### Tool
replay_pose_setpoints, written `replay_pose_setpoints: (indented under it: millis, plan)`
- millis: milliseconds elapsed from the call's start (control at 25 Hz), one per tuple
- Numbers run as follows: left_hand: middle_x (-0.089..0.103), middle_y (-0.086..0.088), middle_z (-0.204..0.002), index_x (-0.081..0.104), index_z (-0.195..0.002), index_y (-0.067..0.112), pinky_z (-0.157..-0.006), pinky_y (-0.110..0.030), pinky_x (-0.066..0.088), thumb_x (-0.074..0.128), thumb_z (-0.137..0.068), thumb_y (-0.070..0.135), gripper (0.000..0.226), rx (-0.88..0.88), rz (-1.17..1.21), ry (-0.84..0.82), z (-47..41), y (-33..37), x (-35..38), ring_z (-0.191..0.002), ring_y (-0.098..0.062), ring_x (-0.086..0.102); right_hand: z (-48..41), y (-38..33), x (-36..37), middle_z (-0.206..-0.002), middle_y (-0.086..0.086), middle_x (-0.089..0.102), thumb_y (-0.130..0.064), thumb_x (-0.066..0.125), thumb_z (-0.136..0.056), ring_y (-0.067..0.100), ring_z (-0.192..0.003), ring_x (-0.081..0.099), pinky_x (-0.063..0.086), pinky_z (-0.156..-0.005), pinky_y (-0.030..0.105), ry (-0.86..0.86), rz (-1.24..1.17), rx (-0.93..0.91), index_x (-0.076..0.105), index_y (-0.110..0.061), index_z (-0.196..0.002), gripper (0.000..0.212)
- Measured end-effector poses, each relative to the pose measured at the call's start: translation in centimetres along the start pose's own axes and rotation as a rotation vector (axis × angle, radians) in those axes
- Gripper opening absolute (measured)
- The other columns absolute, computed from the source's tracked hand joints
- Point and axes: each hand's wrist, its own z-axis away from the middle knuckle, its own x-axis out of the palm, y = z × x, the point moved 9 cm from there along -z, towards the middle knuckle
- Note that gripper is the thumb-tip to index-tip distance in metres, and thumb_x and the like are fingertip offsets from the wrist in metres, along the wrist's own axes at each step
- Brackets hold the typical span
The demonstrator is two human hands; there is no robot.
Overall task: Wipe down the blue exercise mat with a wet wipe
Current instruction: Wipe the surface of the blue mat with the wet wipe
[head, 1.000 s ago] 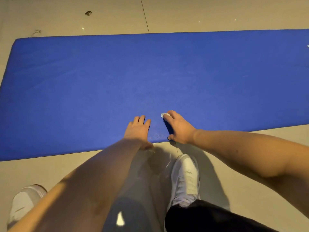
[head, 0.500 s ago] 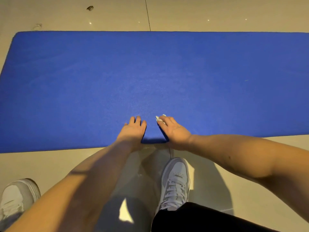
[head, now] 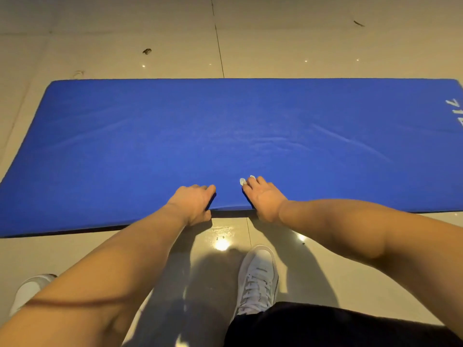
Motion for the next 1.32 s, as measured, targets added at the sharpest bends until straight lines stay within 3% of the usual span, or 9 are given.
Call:
replay_pose_setpoints:
  millis: [160, 280, 440, 600, 760, 880, 1080, 1320]
  plan:
    - [0.059, 0.0, -0.11, 0.044, -0.118, 0.021, -0.073, -0.037, 0.049, 0.048, -0.092, 0.036, 0.031, -0.045, 0.04, 0.156, 2.2, -0.4, -4.2, -0.098, -0.023, 0.054, 0.8, 1.6, -4.6, -0.134, 0.007, 0.038, -0.006, 0.068, -0.083, 0.029, -0.116, 0.041, 0.053, -0.09, 0.04, -0.001, -0.168, 0.049, 0.028, -0.012, -0.153, 0.08]
    - [0.057, 0.0, -0.109, 0.045, -0.115, 0.021, -0.072, -0.034, 0.041, 0.047, -0.094, 0.034, 0.025, -0.096, 0.068, 0.305, 3.7, 0.1, -8.3, -0.092, -0.022, 0.05, 1.8, 2.9, -9.7, -0.125, 0.006, 0.044, 0.0, 0.065, -0.083, 0.031, -0.111, 0.049, 0.052, -0.093, 0.043, 0.056, -0.233, 0.048, 0.051, -0.015, -0.136, 0.057]
    - [0.056, 0.002, -0.107, 0.046, -0.115, 0.022, -0.08, -0.035, 0.045, 0.055, -0.096, 0.051, 0.037, -0.191, 0.006, 0.517, 5.2, 0.0, -13.8, -0.096, -0.021, 0.053, 4.1, 4.4, -16.8, -0.117, 0.001, 0.05, 0.0, 0.064, -0.081, 0.028, -0.103, 0.055, 0.052, -0.089, 0.041, 0.188, -0.277, 0.077, 0.064, -0.02, -0.12, 0.044]
    - [0.055, -0.001, -0.095, 0.043, -0.105, 0.022, -0.07, -0.036, 0.041, 0.048, -0.101, 0.053, 0.032, -0.223, -0.009, 0.657, 7.2, -0.9, -20.5, -0.084, -0.022, 0.05, 6.8, 5.8, -24.0, -0.115, -0.006, 0.057, -0.007, 0.063, -0.08, 0.022, -0.1, 0.058, 0.044, -0.071, 0.035, 0.423, -0.297, 0.215, 0.066, -0.029, -0.118, 0.044]
    - [0.058, 0.001, -0.094, 0.048, -0.106, 0.024, -0.076, -0.039, 0.05, 0.049, -0.101, 0.047, 0.024, -0.252, 0.088, 0.711, 10.6, -2.0, -24.4, -0.084, -0.02, 0.054, 8.9, 4.4, -30.1, -0.107, -0.005, 0.058, -0.007, 0.065, -0.079, 0.021, -0.09, 0.056, 0.039, -0.069, 0.032, 0.622, -0.331, 0.224, 0.066, -0.025, -0.108, 0.034]
    - [0.061, 0.001, -0.088, 0.052, -0.099, 0.026, -0.073, -0.041, 0.054, 0.054, -0.099, 0.044, 0.018, -0.317, 0.154, 0.773, 13.8, -4.7, -27.8, -0.076, -0.019, 0.057, 10.0, 2.4, -34.7, -0.102, -0.004, 0.055, -0.007, 0.068, -0.078, 0.018, -0.086, 0.052, 0.045, -0.07, 0.033, 0.761, -0.367, 0.187, 0.062, -0.023, -0.101, 0.029]
    - [0.059, -0.004, -0.083, 0.05, -0.09, 0.019, -0.069, -0.039, 0.039, 0.052, -0.097, 0.041, 0.023, -0.395, 0.005, 0.917, 18.6, -9.4, -34.8, -0.072, -0.029, 0.053, 10.8, -0.1, -42.2, -0.101, -0.002, 0.055, -0.007, 0.059, -0.079, 0.023, -0.084, 0.054, 0.043, -0.065, 0.035, 0.904, -0.352, 0.14, 0.062, -0.021, -0.099, 0.025]
    - [0.058, -0.005, -0.081, 0.049, -0.088, 0.016, -0.068, -0.039, 0.036, 0.051, -0.095, 0.037, 0.022, -0.461, 0.057, 0.914, 19.1, -12.6, -35.4, -0.071, -0.03, 0.052, 11.3, 0.6, -41.6, -0.11, 0.004, 0.057, -0.026, 0.06, -0.094, 0.027, -0.09, 0.055, 0.042, -0.071, 0.036, 1.052, -0.194, 0.241, 0.06, -0.017, -0.111, 0.019]
